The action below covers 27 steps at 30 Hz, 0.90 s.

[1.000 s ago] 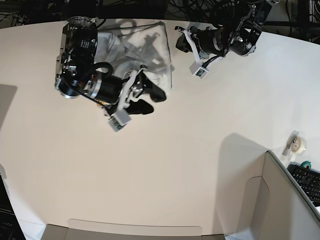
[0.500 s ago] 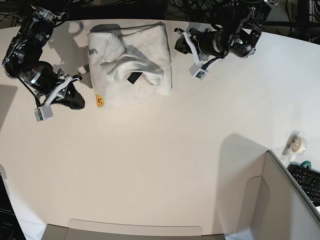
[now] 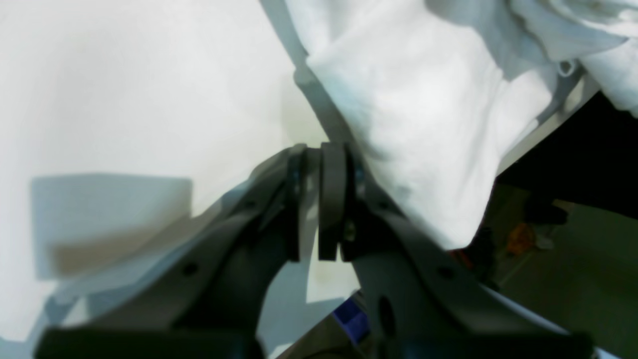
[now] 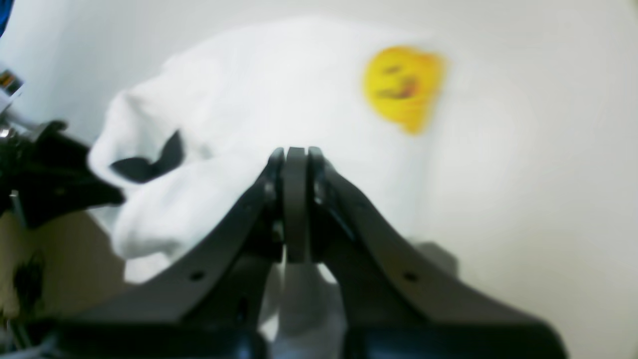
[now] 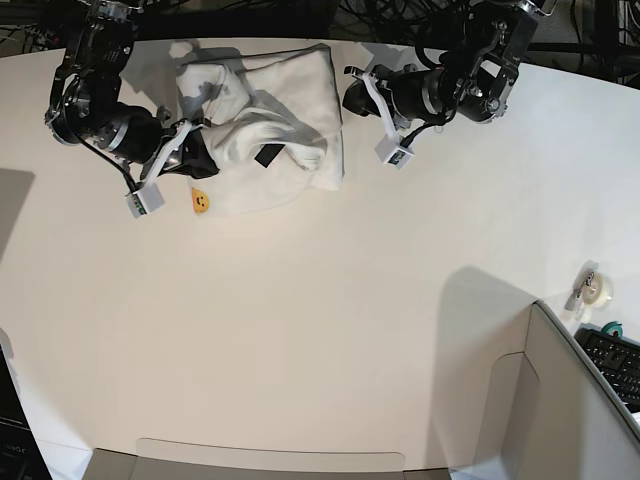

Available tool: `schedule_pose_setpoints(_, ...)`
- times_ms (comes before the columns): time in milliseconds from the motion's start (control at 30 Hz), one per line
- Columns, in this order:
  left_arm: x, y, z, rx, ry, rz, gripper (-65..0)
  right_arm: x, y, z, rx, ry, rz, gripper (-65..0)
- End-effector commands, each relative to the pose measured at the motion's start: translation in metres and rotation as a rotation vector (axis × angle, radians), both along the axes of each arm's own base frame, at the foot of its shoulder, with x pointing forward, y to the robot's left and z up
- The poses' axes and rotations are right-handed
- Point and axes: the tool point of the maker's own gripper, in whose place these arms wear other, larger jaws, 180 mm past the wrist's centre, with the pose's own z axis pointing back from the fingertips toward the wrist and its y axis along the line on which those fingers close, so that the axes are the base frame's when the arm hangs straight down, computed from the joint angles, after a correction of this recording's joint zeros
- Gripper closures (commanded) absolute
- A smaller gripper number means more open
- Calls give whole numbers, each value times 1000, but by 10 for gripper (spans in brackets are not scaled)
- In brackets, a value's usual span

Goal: Layout the t-shirt on the table in an organized manner, then fold the t-shirt properly
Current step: 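Press and tuck the folded bundle with the right gripper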

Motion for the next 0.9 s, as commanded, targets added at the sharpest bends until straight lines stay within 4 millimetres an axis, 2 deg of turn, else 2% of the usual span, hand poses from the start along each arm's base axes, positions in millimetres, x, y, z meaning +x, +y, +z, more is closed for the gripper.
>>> schedule_pose_setpoints(0,-4,17,-12,91,21,-3,-40,4,8,11,17,-39,27,0)
schedule_pose_setpoints(233,-3,17,-12,92,19,-1,-40,-19,67,4,53,-5,227,0)
schedule_pose_setpoints(400,-3,17,-12,92,19,-1,-40,-33,101,22,105,-44,346,0)
schedule_pose_setpoints(500,-3,18,-12,93,18,0,-40,-38,113,28,133,-52,385,0)
schedule_pose_setpoints(633,-1,19,-11,94,13,5,-40,-32,113,32,137,-68,377,0)
schedule_pose_setpoints(700,8,19,-8,88,-22,19,-40,-25,113,36,131,-89,375,0)
schedule_pose_setpoints(767,21,24,-3,85,-67,44,-40,-14,102,40,121,-110,334,0)
schedule_pose_setpoints(867,39,44,4,99,-110,118,-40,9,76,50,101,-157,241,0)
